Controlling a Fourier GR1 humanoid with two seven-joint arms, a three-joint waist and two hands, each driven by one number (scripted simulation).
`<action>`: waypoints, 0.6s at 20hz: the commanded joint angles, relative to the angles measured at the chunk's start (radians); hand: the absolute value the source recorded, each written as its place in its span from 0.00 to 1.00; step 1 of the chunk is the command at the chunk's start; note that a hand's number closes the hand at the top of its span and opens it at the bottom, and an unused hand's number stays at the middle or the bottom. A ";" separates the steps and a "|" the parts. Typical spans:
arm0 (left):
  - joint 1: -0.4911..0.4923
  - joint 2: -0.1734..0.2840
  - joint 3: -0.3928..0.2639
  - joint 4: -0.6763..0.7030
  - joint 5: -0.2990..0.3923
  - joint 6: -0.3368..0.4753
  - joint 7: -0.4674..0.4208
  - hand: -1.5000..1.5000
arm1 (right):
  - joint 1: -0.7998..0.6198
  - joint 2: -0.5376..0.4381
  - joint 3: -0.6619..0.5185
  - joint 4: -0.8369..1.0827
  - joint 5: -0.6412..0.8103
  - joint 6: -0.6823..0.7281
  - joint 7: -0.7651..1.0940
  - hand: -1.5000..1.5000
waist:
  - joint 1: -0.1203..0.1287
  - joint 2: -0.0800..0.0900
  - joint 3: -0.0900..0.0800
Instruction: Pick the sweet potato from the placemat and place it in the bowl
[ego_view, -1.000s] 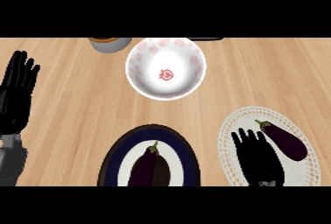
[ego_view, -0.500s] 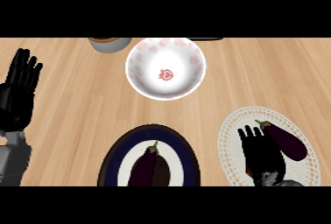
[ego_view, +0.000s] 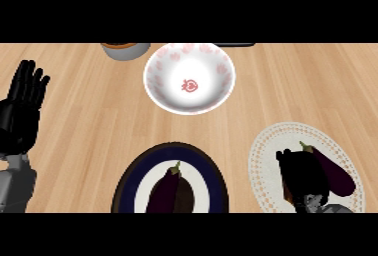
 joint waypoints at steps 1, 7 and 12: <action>-0.044 0.014 0.030 0.067 0.006 -0.037 -0.003 0.50 | -0.041 0.000 0.002 0.052 0.036 -0.034 -0.075 1.00 | -0.001 0.004 0.003; -0.013 -0.019 0.018 0.055 -0.014 -0.034 -0.049 0.50 | -0.163 -0.091 -0.112 0.153 -0.033 -0.099 -0.296 1.00 | 0.016 0.010 0.004; -0.080 -0.034 -0.023 0.001 0.000 -0.042 -0.006 0.50 | -0.333 -0.149 -0.218 0.192 -0.186 -0.080 -0.519 1.00 | 0.125 0.064 0.018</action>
